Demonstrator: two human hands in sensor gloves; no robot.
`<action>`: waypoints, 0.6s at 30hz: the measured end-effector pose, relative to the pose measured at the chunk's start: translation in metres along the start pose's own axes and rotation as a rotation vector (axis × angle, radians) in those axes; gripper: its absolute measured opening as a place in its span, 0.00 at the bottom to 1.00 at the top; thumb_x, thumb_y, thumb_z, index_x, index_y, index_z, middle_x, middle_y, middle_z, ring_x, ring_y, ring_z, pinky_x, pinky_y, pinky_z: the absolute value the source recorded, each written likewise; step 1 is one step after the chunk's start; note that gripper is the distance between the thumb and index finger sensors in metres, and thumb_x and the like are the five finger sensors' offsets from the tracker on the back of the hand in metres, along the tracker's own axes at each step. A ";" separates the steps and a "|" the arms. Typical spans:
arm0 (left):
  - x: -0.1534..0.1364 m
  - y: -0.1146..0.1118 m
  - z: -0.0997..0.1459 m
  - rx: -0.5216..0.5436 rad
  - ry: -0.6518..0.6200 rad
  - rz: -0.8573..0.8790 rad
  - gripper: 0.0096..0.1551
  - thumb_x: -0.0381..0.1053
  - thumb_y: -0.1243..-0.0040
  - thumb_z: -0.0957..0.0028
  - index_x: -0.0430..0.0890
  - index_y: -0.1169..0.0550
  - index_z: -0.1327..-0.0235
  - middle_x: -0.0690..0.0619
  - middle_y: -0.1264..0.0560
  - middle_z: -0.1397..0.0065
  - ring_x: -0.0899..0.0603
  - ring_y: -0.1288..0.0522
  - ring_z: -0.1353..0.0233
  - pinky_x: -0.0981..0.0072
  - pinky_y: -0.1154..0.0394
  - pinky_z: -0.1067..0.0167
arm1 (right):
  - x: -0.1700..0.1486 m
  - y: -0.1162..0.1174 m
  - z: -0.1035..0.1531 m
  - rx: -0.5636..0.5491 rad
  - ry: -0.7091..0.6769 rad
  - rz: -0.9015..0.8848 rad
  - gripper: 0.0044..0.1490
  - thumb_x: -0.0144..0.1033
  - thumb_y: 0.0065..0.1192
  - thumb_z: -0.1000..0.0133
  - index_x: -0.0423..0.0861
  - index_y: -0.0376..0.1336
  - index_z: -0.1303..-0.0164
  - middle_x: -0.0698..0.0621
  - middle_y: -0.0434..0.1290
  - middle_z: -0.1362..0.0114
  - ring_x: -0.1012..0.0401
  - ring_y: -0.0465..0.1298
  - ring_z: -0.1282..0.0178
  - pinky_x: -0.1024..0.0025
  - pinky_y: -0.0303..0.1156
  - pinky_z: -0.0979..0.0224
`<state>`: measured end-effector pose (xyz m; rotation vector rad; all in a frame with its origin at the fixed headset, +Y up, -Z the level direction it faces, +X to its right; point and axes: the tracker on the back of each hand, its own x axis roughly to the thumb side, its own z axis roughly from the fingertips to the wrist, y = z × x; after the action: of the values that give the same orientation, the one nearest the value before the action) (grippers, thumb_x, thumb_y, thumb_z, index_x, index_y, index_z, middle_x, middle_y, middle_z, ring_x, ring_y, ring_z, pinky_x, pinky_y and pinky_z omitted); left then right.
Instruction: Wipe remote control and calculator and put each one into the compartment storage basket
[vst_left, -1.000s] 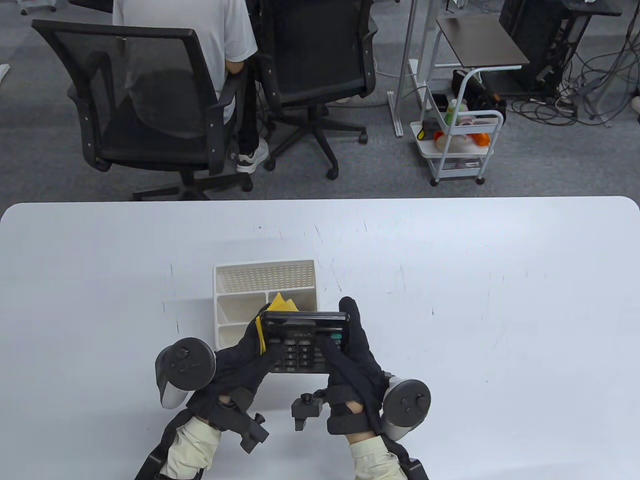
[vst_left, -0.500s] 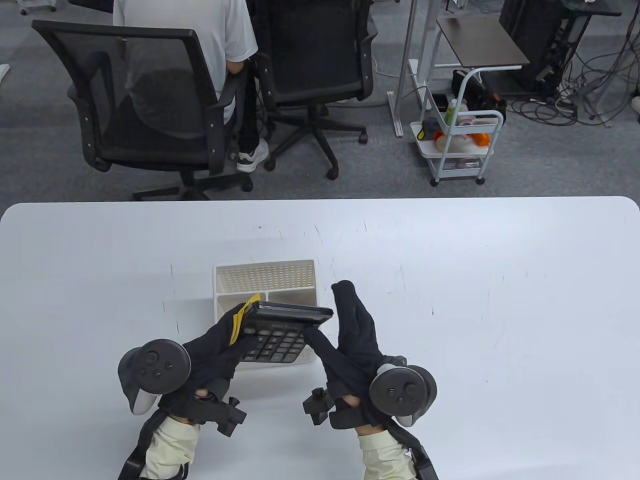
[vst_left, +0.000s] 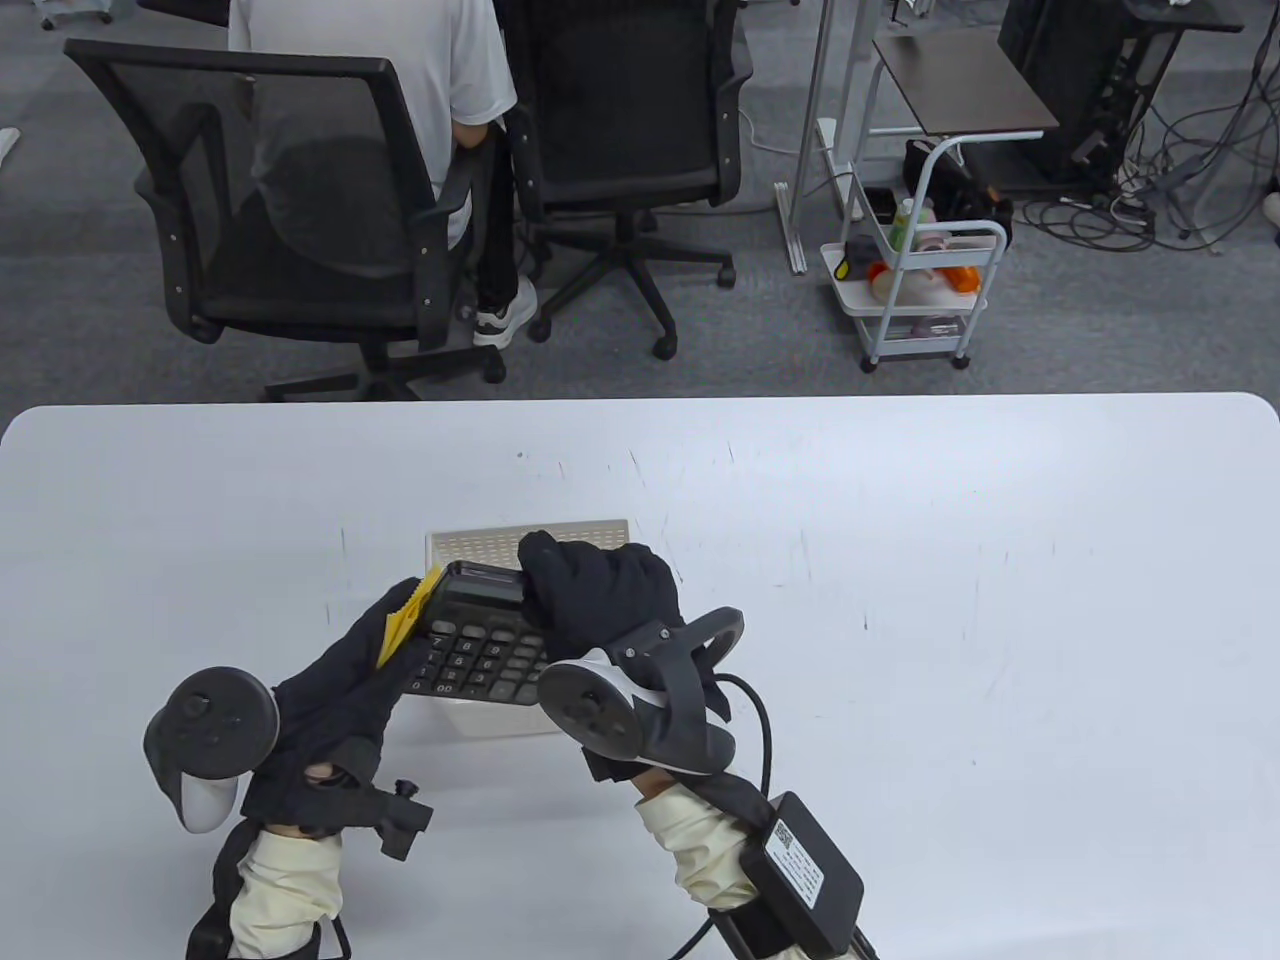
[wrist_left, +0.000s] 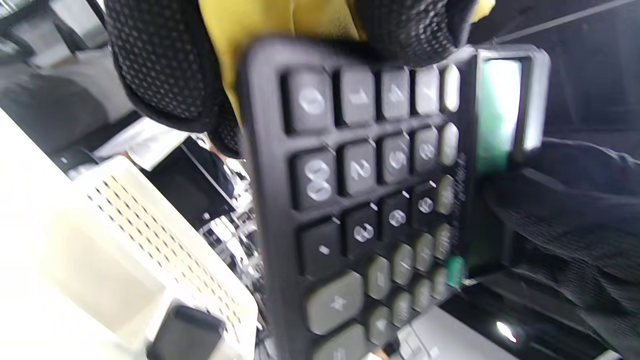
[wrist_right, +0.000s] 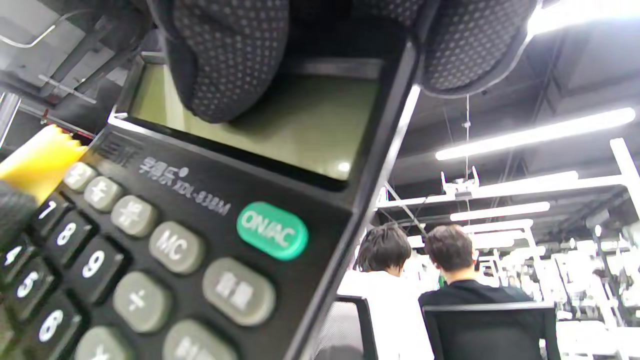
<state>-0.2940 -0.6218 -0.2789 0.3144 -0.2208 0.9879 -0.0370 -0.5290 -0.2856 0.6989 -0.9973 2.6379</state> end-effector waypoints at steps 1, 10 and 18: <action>-0.004 0.006 0.002 0.055 0.044 -0.025 0.26 0.51 0.43 0.42 0.53 0.25 0.29 0.51 0.16 0.35 0.40 0.14 0.38 0.49 0.17 0.45 | 0.003 -0.001 -0.006 -0.017 -0.017 0.030 0.31 0.33 0.70 0.49 0.39 0.71 0.35 0.46 0.80 0.39 0.49 0.82 0.44 0.42 0.71 0.36; -0.021 0.026 0.006 0.131 0.180 -0.030 0.24 0.51 0.43 0.42 0.54 0.23 0.31 0.51 0.15 0.38 0.42 0.13 0.42 0.52 0.16 0.48 | 0.011 0.044 -0.034 -0.043 -0.116 0.334 0.29 0.33 0.73 0.49 0.41 0.71 0.36 0.46 0.79 0.38 0.48 0.80 0.42 0.41 0.70 0.35; -0.029 0.015 0.000 0.070 0.203 -0.023 0.24 0.52 0.43 0.41 0.54 0.23 0.31 0.51 0.15 0.38 0.42 0.13 0.42 0.52 0.16 0.48 | 0.001 0.103 -0.035 0.047 -0.048 0.338 0.29 0.33 0.75 0.49 0.43 0.72 0.37 0.48 0.80 0.37 0.47 0.80 0.39 0.40 0.69 0.34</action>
<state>-0.3223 -0.6363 -0.2854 0.2772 0.0018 0.9986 -0.0887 -0.5819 -0.3661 0.6566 -1.1615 2.9531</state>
